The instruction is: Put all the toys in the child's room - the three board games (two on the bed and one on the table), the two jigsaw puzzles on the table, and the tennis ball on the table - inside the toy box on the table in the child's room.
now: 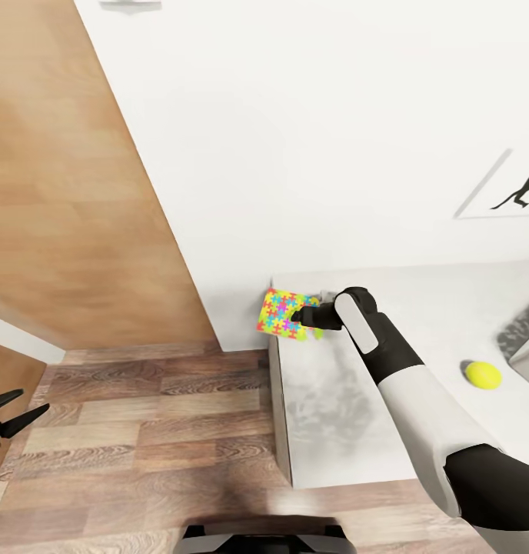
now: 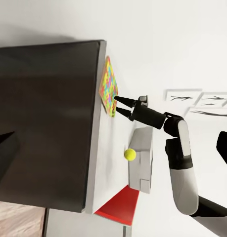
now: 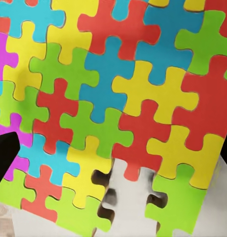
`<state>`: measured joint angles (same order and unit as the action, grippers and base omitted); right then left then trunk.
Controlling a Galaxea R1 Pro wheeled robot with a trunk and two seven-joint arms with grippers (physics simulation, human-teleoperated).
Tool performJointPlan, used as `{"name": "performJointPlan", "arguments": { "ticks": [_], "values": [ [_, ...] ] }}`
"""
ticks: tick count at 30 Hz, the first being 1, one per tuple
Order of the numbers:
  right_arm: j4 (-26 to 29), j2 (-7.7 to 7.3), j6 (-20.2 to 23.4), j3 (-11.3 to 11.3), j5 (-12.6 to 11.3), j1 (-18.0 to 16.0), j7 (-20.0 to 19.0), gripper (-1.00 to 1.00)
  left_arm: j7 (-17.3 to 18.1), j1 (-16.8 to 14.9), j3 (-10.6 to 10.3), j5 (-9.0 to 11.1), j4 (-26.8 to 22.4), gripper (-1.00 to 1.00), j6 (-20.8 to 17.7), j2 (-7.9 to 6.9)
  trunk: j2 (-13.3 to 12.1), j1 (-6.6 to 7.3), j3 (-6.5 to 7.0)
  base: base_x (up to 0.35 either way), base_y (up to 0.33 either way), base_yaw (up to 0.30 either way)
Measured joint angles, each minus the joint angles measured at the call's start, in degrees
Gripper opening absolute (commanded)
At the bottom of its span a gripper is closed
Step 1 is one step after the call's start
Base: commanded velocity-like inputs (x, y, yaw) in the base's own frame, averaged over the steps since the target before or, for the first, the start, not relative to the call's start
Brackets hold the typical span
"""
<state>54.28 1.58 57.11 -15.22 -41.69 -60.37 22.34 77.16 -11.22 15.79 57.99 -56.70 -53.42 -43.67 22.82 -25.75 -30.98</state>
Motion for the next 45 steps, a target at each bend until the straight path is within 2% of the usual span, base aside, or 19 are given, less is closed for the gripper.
{"name": "performJointPlan", "arguments": {
  "ticks": [34, 45],
  "values": [
    [0.0, -0.22, 0.2, 0.0, 0.0, -0.5, 0.1, 1.0, 0.0, 0.0, 0.0, 0.0, 0.0, 1.0, 0.0, 0.01, 0.0, 0.0, 0.0, 0.0, 0.019, 0.0],
    [2.9, -0.63, 0.7, 0.0, 0.0, -0.4, 0.3, 1.0, 0.0, 0.0, 0.0, 0.0, 0.0, 1.0, 0.0, 0.01, 0.0, 0.0, 0.65, 0.0, 0.0, 0.0]
  ]
}}
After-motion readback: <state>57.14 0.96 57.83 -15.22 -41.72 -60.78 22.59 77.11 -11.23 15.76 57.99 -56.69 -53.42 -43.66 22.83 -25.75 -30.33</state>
